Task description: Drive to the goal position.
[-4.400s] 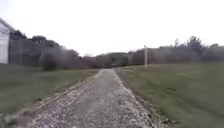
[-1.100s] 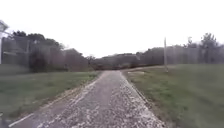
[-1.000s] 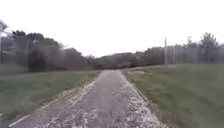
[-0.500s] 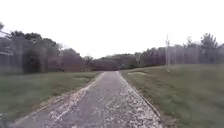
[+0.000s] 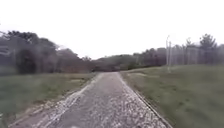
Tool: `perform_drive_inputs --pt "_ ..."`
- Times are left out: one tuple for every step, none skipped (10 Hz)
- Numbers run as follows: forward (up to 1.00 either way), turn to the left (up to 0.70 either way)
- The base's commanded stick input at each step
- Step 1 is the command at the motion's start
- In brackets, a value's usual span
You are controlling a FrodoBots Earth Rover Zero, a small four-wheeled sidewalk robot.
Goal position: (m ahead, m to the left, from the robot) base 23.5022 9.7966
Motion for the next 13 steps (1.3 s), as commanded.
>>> perform_drive_inputs --pt "1.00 0.00" --pt "1.00 0.00" --pt "1.00 0.00" --pt "1.00 0.00" --pt "1.00 0.00" --pt "1.00 0.00" --pt "1.00 0.00" --pt "1.00 0.00" --pt "1.00 0.00" --pt "1.00 0.10" --pt "1.00 0.01" --pt "1.00 0.17" --pt "1.00 0.21"
